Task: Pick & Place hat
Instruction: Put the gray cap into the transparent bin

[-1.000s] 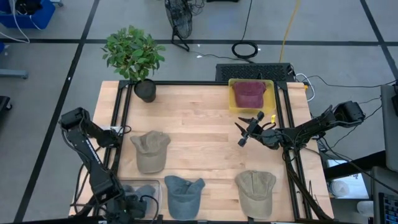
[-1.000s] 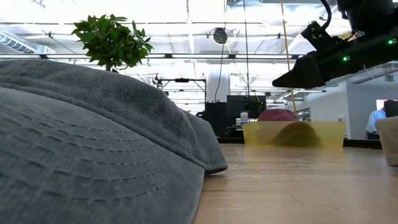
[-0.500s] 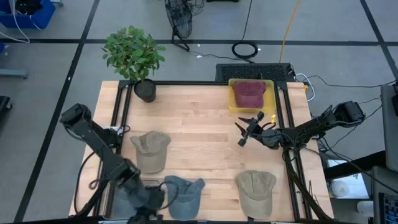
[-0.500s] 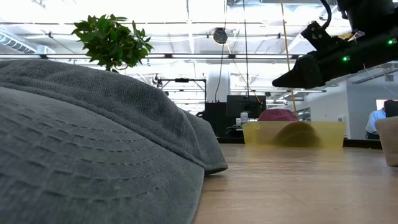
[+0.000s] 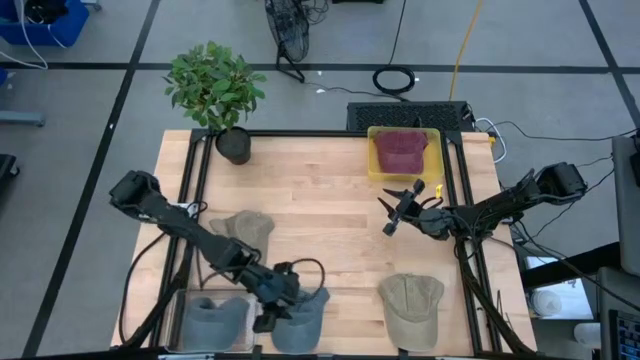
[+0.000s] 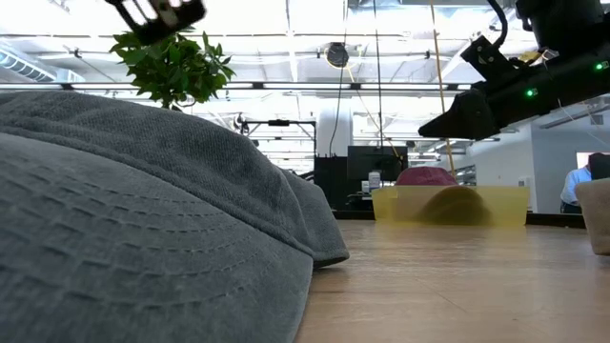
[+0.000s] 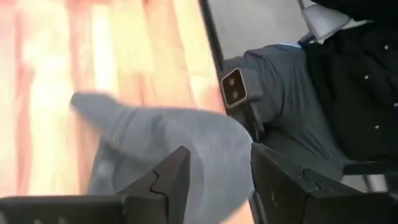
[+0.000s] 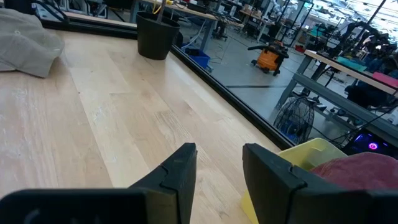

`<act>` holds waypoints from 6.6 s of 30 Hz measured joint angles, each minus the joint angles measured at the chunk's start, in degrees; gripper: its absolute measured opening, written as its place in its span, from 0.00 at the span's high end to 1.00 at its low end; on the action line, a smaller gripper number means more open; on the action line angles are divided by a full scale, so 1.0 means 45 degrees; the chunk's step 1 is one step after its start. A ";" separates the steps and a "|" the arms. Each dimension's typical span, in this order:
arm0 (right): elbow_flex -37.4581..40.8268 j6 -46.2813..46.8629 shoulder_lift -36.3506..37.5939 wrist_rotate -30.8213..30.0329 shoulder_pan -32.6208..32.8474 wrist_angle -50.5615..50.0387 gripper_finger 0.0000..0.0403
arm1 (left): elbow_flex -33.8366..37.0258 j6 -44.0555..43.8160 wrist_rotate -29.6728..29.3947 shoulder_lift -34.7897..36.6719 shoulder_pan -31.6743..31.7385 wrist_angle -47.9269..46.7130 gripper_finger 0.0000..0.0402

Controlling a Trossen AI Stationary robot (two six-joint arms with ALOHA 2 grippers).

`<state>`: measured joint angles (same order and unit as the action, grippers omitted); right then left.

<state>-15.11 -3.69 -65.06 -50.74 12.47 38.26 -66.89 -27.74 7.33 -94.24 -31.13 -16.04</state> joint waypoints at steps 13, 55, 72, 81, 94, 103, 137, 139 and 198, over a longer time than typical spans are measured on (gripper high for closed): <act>0.0000 0.0005 0.0000 0.0002 0.0000 0.0010 0.70 | 0.0000 -0.0303 -0.1430 -0.1548 0.0197 -0.0733 0.58; 0.0000 0.0244 0.0000 0.0010 0.0000 -0.0218 0.70 | 0.0005 -0.0371 -0.0301 -0.2476 -0.0015 -0.0183 0.77; 0.0000 0.0244 0.0000 0.0010 0.0000 -0.0281 0.70 | 0.0005 0.0662 0.0401 -0.1659 0.0622 -0.0329 0.98; 0.0000 0.0248 0.0004 0.0010 0.0000 -0.0343 0.70 | 0.0005 0.2090 0.0374 0.1300 0.0975 -0.1088 0.97; 0.0000 0.0269 0.0005 0.0010 0.0000 -0.0381 0.70 | -0.0005 -0.1400 0.0459 0.5409 -0.1065 -0.3291 0.98; 0.0000 0.0487 0.0005 0.0010 0.0000 -0.0388 0.70 | -0.0005 -0.4590 -0.1423 0.5436 -0.4735 -0.4767 0.95; 0.0000 0.0583 0.0005 0.0015 0.0000 -0.0428 0.70 | 0.0000 -0.7795 -0.3623 0.4018 -0.7577 -0.5792 0.95; 0.0000 0.0580 0.0005 0.0015 0.0000 -0.0424 0.70 | 0.0001 -0.8167 -0.3802 0.4018 -0.7577 -0.6140 0.92; 0.0000 0.0773 0.0005 0.0015 0.0000 -0.0757 0.70 | 0.2361 -0.8386 -0.2385 0.2901 -0.6674 -0.5014 0.86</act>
<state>-15.11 -0.21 -65.04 -50.68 12.47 34.85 -56.27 -65.48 -3.40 -81.19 -61.17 -38.60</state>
